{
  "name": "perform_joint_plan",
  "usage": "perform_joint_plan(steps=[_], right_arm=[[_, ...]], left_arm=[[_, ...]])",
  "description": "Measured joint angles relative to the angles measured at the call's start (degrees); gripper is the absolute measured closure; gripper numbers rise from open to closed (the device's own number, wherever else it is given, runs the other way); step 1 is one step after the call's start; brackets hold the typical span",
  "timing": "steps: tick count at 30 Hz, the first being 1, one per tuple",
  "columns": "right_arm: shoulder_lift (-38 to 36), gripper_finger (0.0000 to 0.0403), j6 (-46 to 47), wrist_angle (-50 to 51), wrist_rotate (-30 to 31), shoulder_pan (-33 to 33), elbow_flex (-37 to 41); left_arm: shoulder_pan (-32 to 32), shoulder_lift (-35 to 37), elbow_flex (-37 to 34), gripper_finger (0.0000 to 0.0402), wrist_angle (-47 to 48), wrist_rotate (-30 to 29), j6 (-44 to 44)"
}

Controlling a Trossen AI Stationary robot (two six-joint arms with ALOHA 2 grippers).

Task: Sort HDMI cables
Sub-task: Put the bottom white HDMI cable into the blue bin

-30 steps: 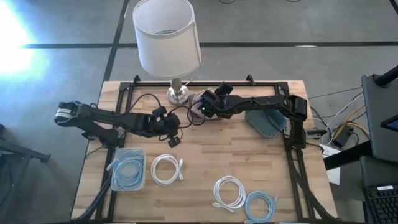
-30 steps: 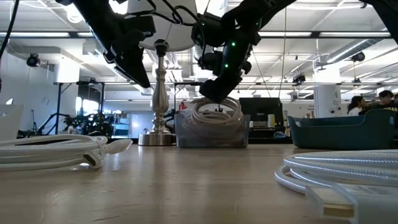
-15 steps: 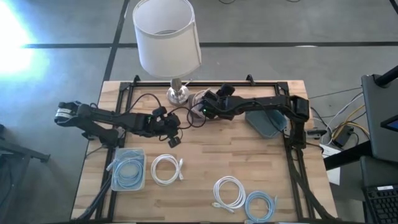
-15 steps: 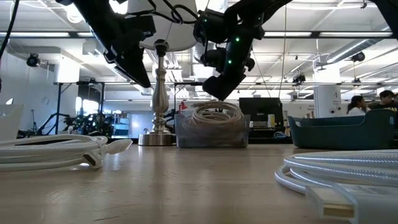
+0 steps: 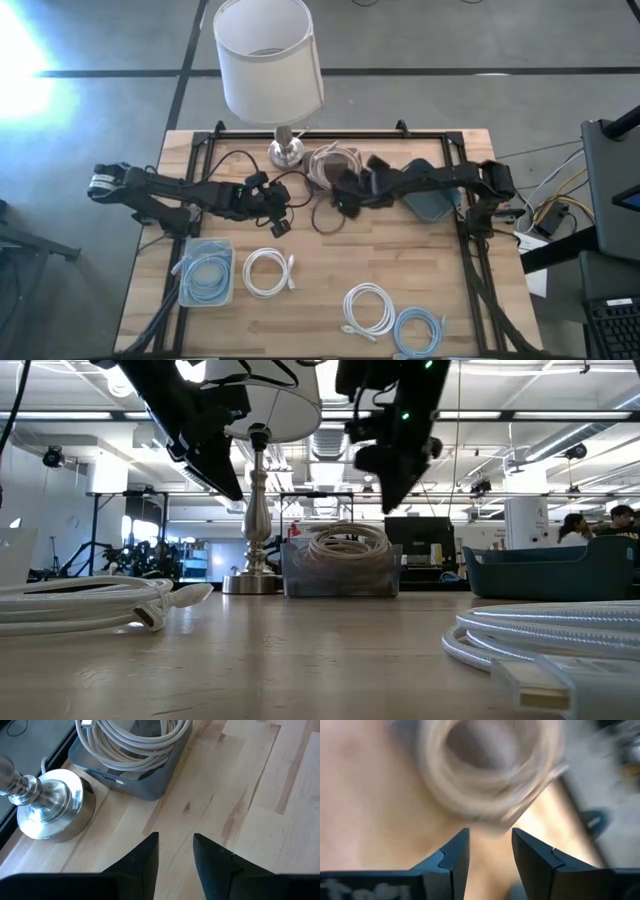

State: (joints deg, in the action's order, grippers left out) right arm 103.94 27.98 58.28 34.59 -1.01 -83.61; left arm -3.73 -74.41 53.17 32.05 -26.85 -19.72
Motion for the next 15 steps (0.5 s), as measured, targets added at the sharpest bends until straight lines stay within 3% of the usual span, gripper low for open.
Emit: perform_joint_plan(steps=[6,15], right_arm=[[-0.3,0.0255,6.5,7.3,-16.1,8.4,0.3],[0.4,0.0269,13.8,5.1,-31.4,21.3,1.0]], left_arm=[[0.0,0.0,0.0,0.0277,0.0,0.0,0.0],[0.0,0.0,0.0,0.0277,-0.2,0.0,0.0]])
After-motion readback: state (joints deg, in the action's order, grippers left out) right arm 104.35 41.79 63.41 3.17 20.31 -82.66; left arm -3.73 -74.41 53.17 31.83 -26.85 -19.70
